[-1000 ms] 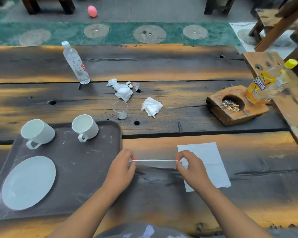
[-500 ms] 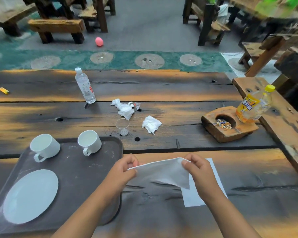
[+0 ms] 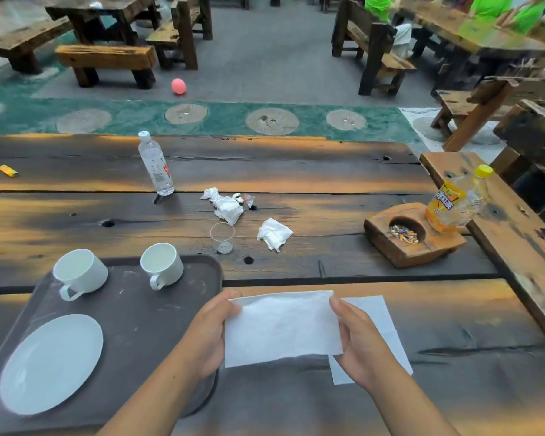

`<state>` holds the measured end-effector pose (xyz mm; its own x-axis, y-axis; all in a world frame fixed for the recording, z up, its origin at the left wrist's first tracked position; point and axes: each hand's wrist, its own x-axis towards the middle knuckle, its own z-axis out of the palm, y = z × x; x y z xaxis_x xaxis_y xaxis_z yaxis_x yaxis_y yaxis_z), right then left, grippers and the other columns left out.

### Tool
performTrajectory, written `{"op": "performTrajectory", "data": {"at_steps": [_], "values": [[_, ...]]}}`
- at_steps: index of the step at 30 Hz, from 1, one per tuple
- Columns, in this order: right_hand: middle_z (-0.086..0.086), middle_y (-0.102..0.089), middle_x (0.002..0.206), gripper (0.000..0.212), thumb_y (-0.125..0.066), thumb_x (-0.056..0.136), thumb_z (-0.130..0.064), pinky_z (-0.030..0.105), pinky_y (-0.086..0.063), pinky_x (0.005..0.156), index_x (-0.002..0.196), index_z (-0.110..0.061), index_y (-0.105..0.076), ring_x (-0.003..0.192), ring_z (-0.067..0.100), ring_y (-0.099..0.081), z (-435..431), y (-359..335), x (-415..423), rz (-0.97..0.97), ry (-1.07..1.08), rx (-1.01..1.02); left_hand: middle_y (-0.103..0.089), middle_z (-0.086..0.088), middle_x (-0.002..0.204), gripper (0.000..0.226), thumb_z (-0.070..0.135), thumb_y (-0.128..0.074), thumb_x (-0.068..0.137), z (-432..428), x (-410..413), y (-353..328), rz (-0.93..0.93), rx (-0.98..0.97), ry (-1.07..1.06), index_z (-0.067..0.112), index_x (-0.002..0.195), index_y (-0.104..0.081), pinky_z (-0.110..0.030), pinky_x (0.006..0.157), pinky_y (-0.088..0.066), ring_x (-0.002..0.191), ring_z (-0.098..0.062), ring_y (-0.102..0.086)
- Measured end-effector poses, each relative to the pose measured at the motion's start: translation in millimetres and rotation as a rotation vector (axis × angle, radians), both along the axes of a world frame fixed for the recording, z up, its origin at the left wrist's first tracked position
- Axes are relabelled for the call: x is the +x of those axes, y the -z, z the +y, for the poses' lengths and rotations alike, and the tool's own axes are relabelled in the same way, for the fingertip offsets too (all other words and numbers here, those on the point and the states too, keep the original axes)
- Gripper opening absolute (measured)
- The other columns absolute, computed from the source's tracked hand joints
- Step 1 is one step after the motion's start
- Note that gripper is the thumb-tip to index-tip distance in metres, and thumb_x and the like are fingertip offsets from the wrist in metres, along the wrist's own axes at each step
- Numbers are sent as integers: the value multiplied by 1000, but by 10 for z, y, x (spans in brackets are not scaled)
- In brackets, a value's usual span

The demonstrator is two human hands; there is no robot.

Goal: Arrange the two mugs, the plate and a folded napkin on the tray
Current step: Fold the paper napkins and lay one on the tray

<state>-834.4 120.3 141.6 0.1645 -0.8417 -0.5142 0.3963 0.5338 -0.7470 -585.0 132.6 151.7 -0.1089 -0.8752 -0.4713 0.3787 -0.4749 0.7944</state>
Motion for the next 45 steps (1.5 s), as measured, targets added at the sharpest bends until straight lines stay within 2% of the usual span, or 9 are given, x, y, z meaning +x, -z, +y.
{"op": "performTrajectory", "data": {"at_steps": [4, 8, 11, 15, 20, 23, 30, 37, 45], "values": [[27, -73, 116, 36, -69, 86, -20, 39, -63, 79, 111, 6, -72, 100, 35, -75, 16, 63, 7, 29, -6, -3, -73, -22, 108, 29, 8, -61, 82, 17, 31, 82, 63, 21, 8, 1, 110, -67, -42, 75, -62, 92, -32, -74], [25, -74, 112, 22, -63, 96, -14, 41, -62, 82, 107, 3, -73, 96, 35, -75, -11, 144, 25, 67, 53, 41, -67, -28, 129, 43, 3, -65, 88, 84, 92, 173, 146, 47, -9, -9, 129, -61, -48, 96, -58, 120, -40, -67], [24, -75, 111, 20, -66, 95, -13, 47, -57, 90, 106, 1, -74, 100, 37, -73, -18, 184, 96, 66, 70, 101, -70, -27, 125, 31, -5, -50, 99, 149, 150, 266, 100, 43, -19, -9, 126, -64, -41, 88, -63, 114, -37, -71], [25, -76, 107, 18, -64, 96, -12, 40, -64, 76, 95, -1, -78, 91, 34, -76, -29, 242, 277, 89, 27, 137, -73, -27, 118, 29, -10, -48, 99, 204, 285, 346, 18, 43, -41, -9, 119, -69, -31, 77, -63, 104, -33, -76], [16, -80, 94, 25, -60, 99, -13, 53, -54, 98, 110, 7, -70, 97, 34, -76, -56, 231, 619, 117, -8, 156, -74, -22, 120, 30, -7, -48, 102, 205, 633, 392, -13, 67, -39, -2, 118, -72, -30, 75, -62, 108, -32, -74], [24, -75, 113, 28, -58, 100, -13, 60, -48, 106, 119, 6, -67, 114, 43, -68, -84, 248, 898, 128, -31, 181, -74, -21, 121, 30, -6, -48, 102, 216, 910, 438, -26, 82, -44, -2, 121, -70, -32, 77, -62, 109, -34, -74], [20, -78, 103, 22, -56, 101, -12, 37, -63, 66, 111, 2, -69, 83, 28, -78, -108, 428, 1544, 152, -76, 230, -74, -19, 122, 34, -4, -47, 103, 253, 1600, 586, -2, 137, -26, 7, 113, -78, -34, 82, -63, 112, -34, -72], [19, -77, 111, 26, -55, 103, -15, 38, -60, 74, 120, 1, -67, 99, 34, -76, -86, 719, 2078, 173, -102, 338, -76, -16, 119, 38, -3, -47, 102, 324, 2160, 814, -33, 200, -22, 15, 108, -80, -33, 80, -63, 109, -32, -74], [20, -78, 106, 22, -58, 101, -10, 39, -61, 74, 116, 3, -67, 94, 34, -77, -26, 1084, 2494, 217, -73, 472, -78, -15, 114, 35, -4, -45, 102, 381, 2541, 1119, -91, 344, 30, 7, 109, -78, -33, 77, -64, 106, -31, -76]]}}
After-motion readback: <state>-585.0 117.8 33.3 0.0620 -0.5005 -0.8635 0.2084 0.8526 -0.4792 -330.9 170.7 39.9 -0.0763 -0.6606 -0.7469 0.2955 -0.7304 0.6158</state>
